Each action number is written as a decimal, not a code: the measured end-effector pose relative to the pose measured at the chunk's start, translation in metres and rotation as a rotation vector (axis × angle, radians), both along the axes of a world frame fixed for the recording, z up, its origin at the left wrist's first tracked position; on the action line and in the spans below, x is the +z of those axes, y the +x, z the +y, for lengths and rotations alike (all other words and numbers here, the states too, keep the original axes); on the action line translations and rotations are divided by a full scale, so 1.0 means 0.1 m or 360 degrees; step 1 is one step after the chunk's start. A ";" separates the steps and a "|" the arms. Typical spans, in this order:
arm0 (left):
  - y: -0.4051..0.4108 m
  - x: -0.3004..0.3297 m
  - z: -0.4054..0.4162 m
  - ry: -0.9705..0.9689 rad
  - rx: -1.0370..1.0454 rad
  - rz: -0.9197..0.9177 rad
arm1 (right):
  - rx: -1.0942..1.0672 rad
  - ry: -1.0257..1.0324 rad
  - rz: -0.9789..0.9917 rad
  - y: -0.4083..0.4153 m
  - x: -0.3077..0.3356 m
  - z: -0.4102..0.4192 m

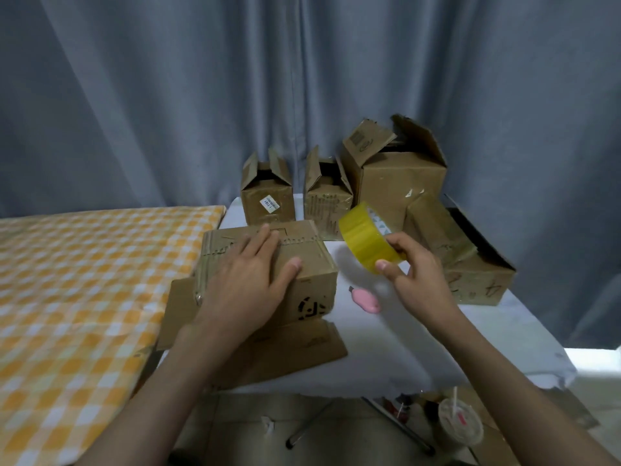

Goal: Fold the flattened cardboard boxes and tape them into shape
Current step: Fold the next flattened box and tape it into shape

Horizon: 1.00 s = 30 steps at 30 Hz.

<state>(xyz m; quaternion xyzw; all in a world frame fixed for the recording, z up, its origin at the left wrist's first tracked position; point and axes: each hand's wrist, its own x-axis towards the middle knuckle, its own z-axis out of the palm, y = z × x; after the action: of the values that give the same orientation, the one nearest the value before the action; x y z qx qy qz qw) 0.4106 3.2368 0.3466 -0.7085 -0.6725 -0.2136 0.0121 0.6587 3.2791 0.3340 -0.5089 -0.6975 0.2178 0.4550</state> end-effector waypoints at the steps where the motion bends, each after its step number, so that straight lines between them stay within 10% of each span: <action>1: 0.08 0.08 0.05 0.0062 -0.0076 -0.0165 | 0.0049 -0.0004 0.0015 0.03 0.01 -0.05; 4: 0.41 0.34 0.25 0.0081 -0.0335 -0.0660 | 0.0147 0.0028 0.0067 0.12 0.04 -0.17; 19: 0.74 0.63 0.30 0.0093 -0.0681 -0.0526 | 0.0519 -0.0032 0.0123 0.38 0.08 -0.38; 30: 0.80 0.55 0.27 0.0289 -0.0483 -0.1063 | 0.0627 -0.0170 0.0216 0.38 0.13 -0.44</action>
<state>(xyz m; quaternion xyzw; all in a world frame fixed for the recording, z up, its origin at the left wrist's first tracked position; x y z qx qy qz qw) 0.4910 3.2635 0.4017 -0.6874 -0.5051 -0.4909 -0.1769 0.6966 3.2349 0.3468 -0.3702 -0.7387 0.3731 0.4219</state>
